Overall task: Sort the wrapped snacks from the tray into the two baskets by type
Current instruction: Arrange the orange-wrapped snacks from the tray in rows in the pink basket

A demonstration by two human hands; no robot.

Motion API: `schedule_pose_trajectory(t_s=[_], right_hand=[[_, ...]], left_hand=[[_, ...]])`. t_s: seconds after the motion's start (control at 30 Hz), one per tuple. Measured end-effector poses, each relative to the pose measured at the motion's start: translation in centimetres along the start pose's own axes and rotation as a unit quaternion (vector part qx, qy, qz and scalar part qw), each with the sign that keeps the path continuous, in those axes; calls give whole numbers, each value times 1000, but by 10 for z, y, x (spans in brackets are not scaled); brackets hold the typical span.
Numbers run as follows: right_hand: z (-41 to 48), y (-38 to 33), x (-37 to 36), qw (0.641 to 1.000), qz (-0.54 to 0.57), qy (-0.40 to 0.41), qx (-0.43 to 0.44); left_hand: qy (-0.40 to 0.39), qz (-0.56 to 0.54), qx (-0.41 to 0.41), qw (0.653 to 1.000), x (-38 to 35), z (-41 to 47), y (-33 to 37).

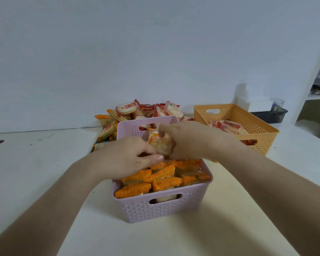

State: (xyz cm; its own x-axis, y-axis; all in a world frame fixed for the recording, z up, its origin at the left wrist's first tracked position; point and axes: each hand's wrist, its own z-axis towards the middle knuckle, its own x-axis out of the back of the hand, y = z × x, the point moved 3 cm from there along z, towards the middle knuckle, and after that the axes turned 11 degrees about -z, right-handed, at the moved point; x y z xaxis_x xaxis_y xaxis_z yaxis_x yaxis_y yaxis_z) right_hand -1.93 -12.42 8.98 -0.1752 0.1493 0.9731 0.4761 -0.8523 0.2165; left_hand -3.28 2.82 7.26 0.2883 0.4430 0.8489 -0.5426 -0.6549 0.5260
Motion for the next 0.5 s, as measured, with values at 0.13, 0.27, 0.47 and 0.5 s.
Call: schedule_pose_trajectory(t_s=[0.13, 0.27, 0.47, 0.5], right_hand=[[-13, 11, -12, 990, 119, 51, -47], [-27, 15, -19, 949, 274, 127, -91], [-41, -2, -30, 935, 276, 202, -91], [-39, -3, -32, 941, 254, 202, -97]], left_hand=[[49, -28, -14, 998, -8, -11, 2], [121, 0, -1, 993, -11, -23, 5], [315, 70, 144, 935, 4, -32, -27], [277, 41, 182, 943, 2, -32, -31]])
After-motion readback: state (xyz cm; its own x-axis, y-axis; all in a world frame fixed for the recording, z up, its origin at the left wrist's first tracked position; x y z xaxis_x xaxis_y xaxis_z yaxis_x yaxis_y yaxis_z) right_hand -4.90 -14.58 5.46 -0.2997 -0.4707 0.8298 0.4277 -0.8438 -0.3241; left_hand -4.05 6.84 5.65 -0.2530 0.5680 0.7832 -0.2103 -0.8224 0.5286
